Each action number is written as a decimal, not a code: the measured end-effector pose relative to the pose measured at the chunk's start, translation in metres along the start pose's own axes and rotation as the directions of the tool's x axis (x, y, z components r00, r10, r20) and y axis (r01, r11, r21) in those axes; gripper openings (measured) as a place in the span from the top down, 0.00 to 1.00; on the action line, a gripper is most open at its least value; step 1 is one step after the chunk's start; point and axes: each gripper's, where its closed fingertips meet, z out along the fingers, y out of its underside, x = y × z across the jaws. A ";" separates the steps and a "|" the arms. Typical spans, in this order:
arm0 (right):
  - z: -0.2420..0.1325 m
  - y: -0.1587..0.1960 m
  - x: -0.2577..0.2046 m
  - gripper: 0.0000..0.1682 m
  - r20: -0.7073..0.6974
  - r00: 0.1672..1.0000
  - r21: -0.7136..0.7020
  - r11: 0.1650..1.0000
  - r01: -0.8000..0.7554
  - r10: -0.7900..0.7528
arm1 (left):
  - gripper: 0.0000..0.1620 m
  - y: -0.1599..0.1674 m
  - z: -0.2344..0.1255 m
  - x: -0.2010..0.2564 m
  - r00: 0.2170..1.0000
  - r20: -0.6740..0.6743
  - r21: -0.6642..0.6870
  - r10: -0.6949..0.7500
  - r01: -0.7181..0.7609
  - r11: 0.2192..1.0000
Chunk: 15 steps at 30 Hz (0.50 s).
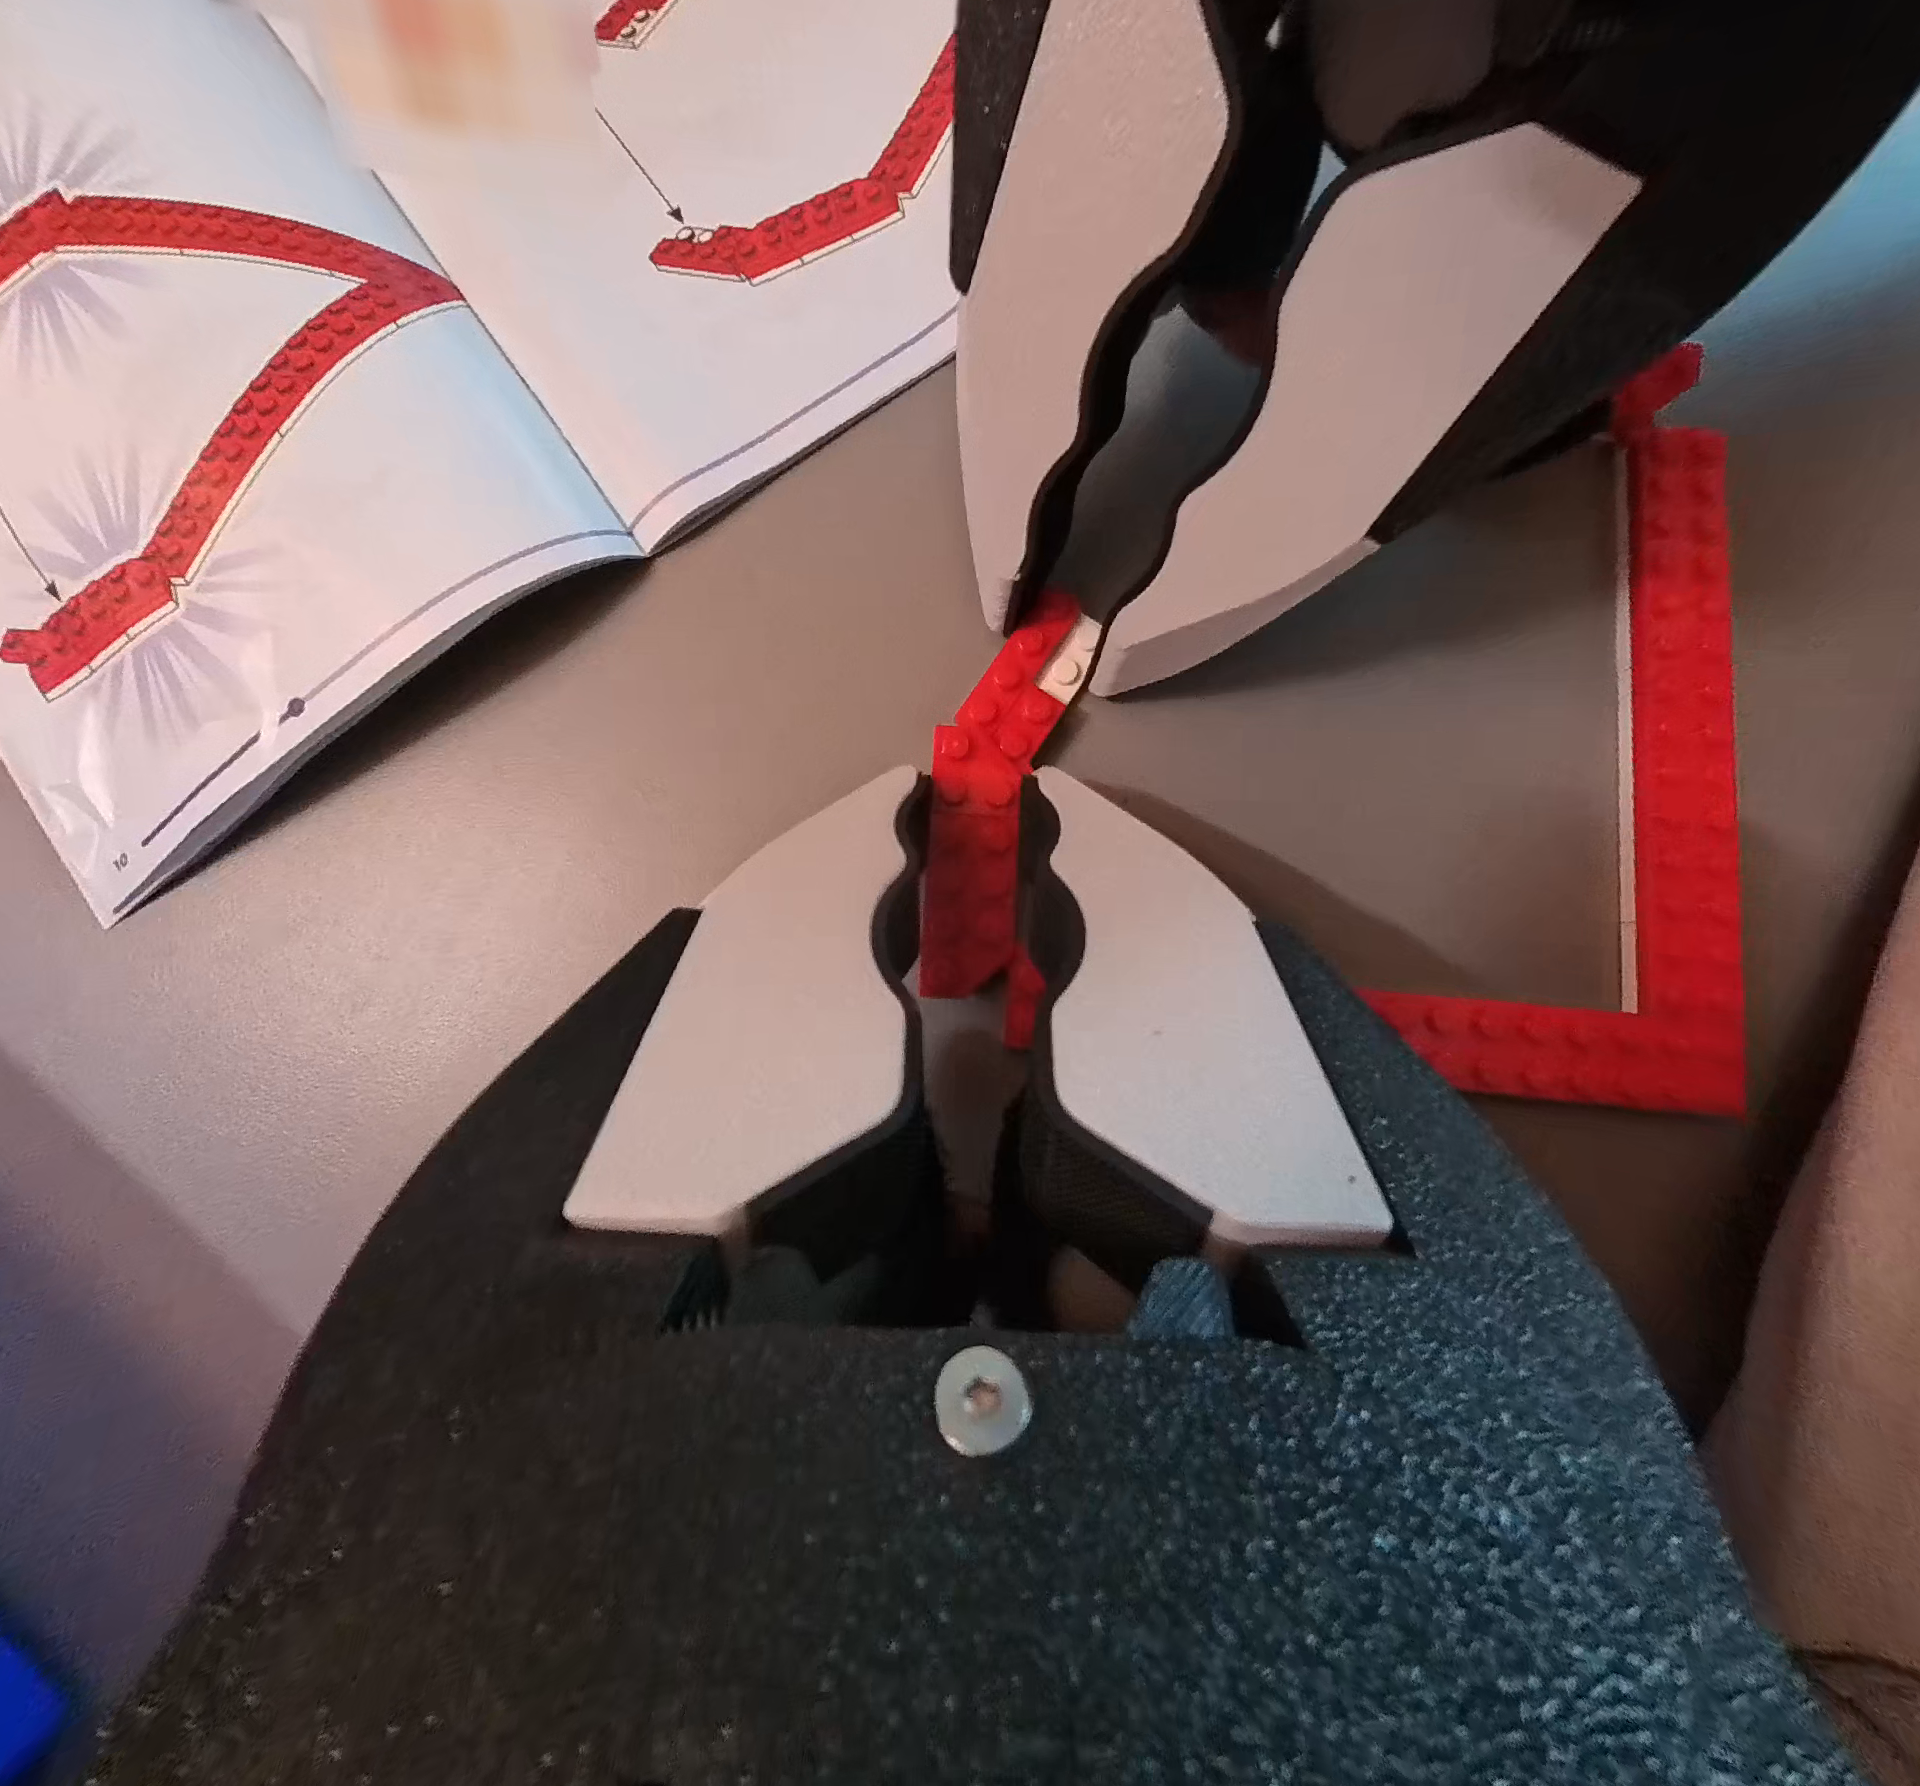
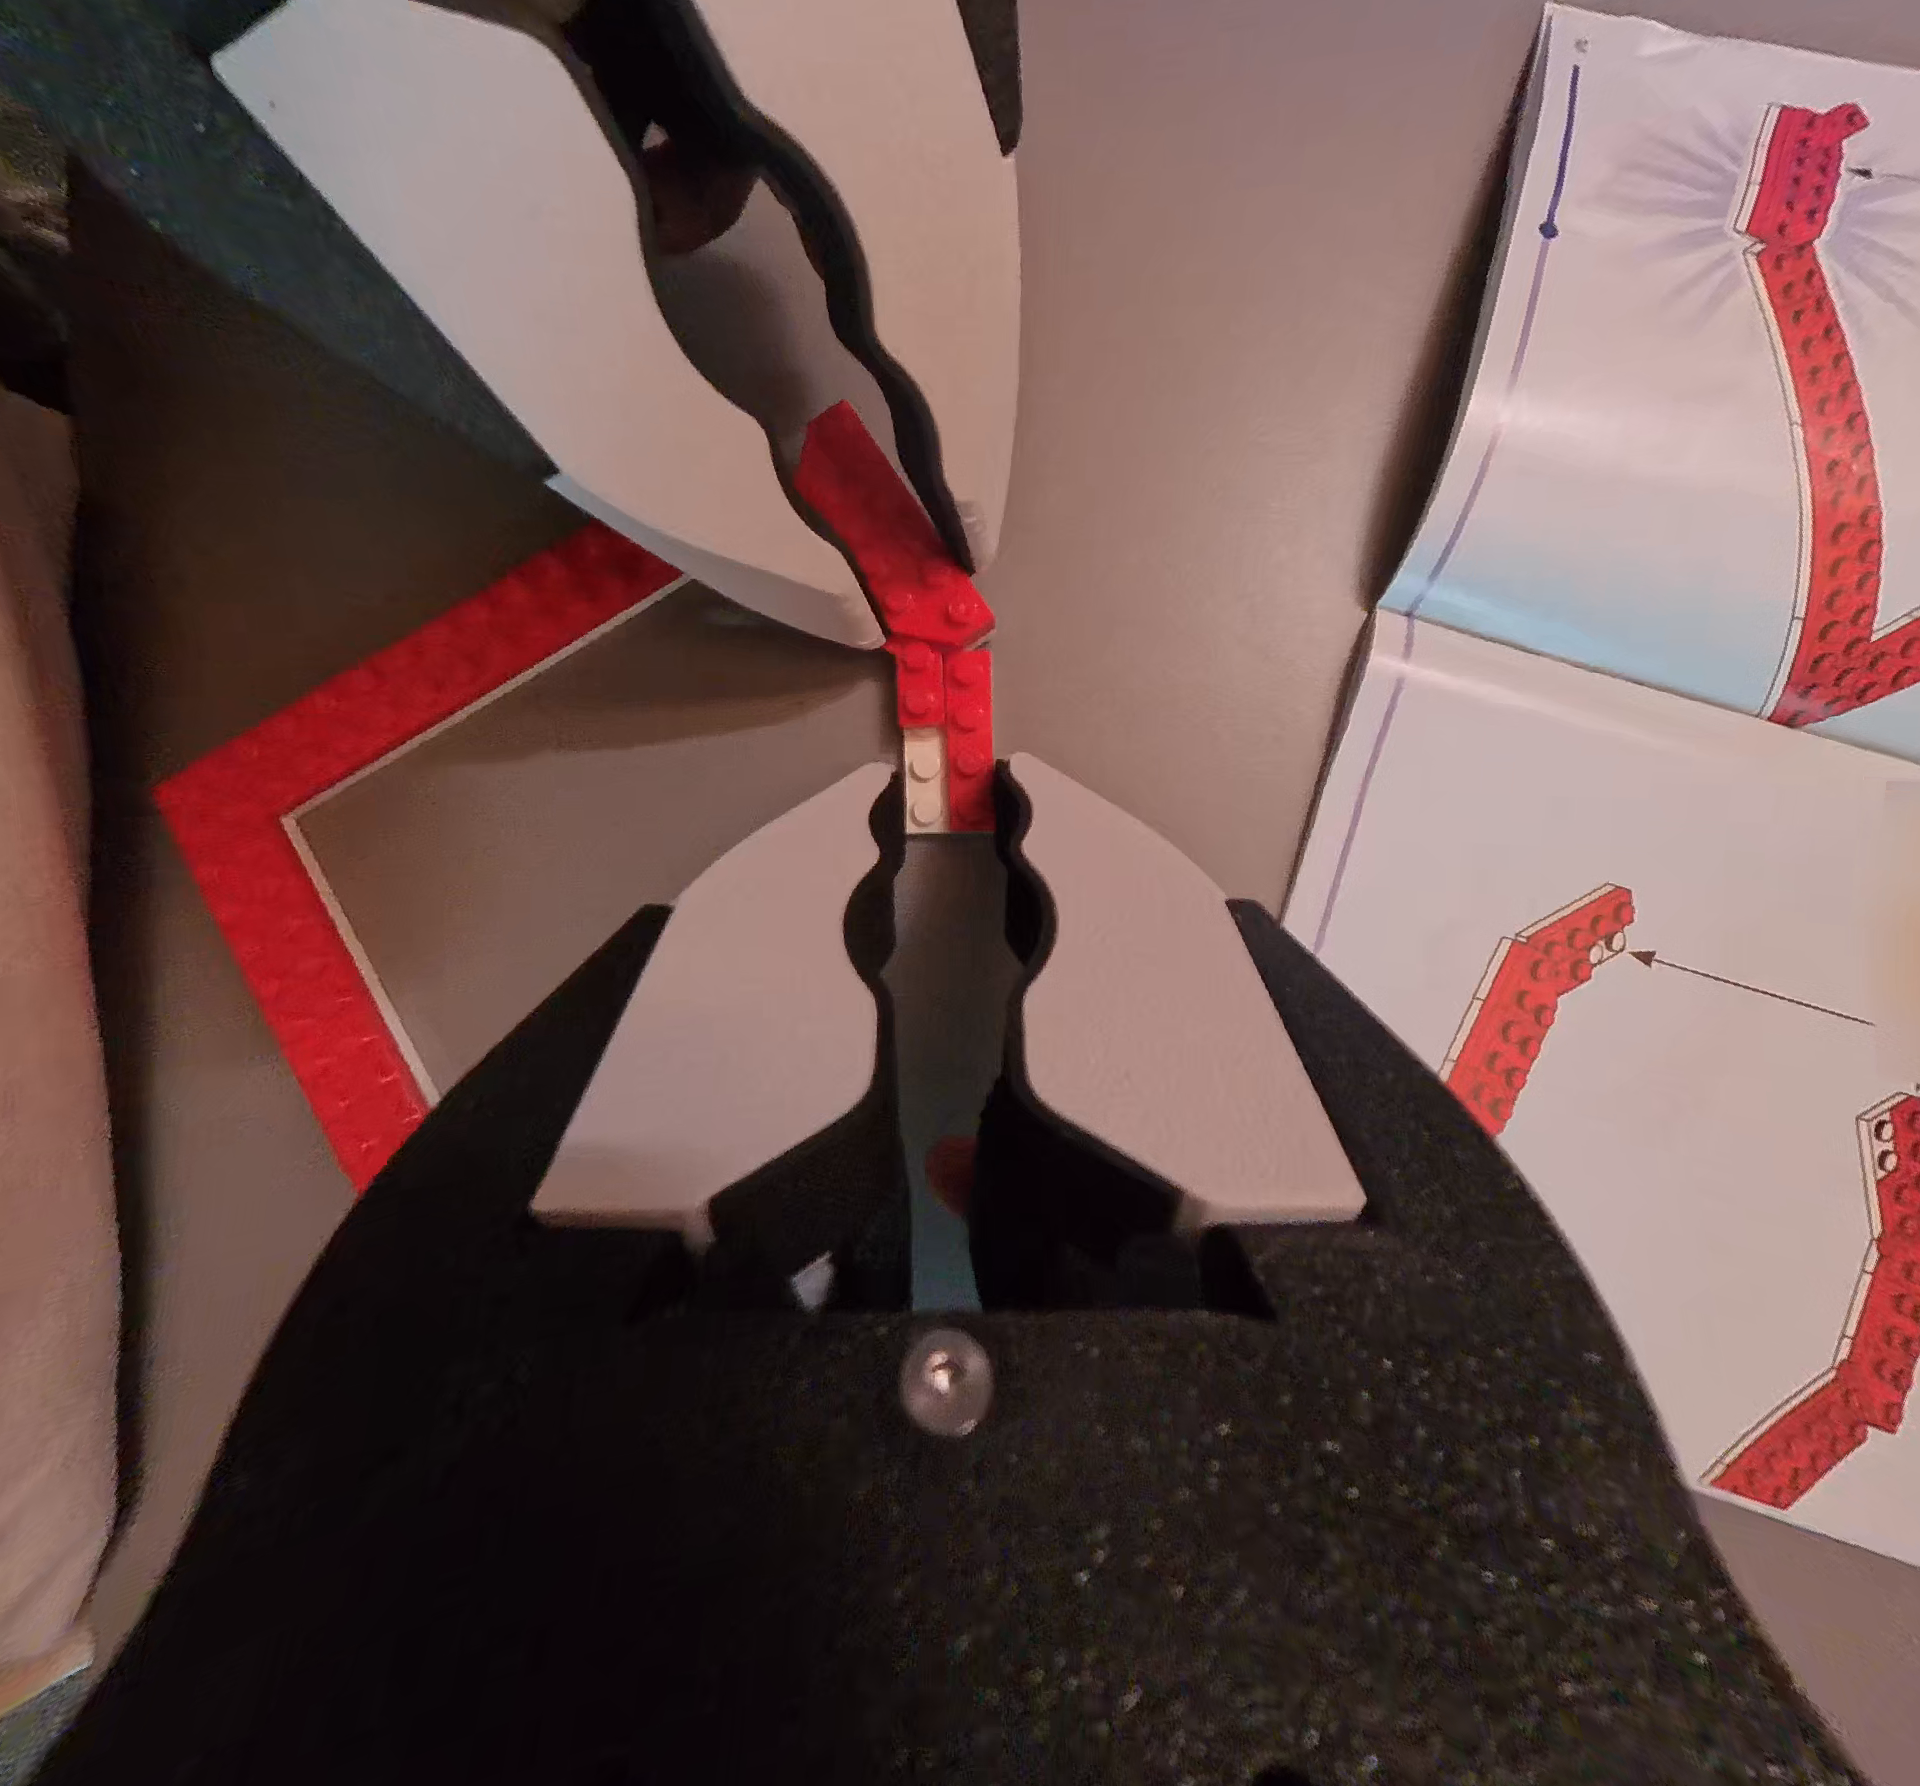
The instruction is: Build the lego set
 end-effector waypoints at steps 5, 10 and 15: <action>0.001 -0.002 -0.001 0.91 -0.019 0.996 0.015 0.996 -0.084 0.085 | 0.90 0.002 -0.002 0.000 1.000 0.000 -0.005 -0.015 0.015 1.000; 0.000 -0.001 -0.002 0.91 -0.019 0.996 0.049 0.995 -0.086 0.087 | 0.90 0.002 -0.002 0.000 1.000 -0.009 -0.005 -0.018 0.018 1.000; -0.002 0.002 -0.004 0.91 -0.005 0.999 0.033 0.998 -0.050 0.050 | 0.90 0.001 0.000 0.002 0.999 -0.018 0.005 -0.028 0.028 1.000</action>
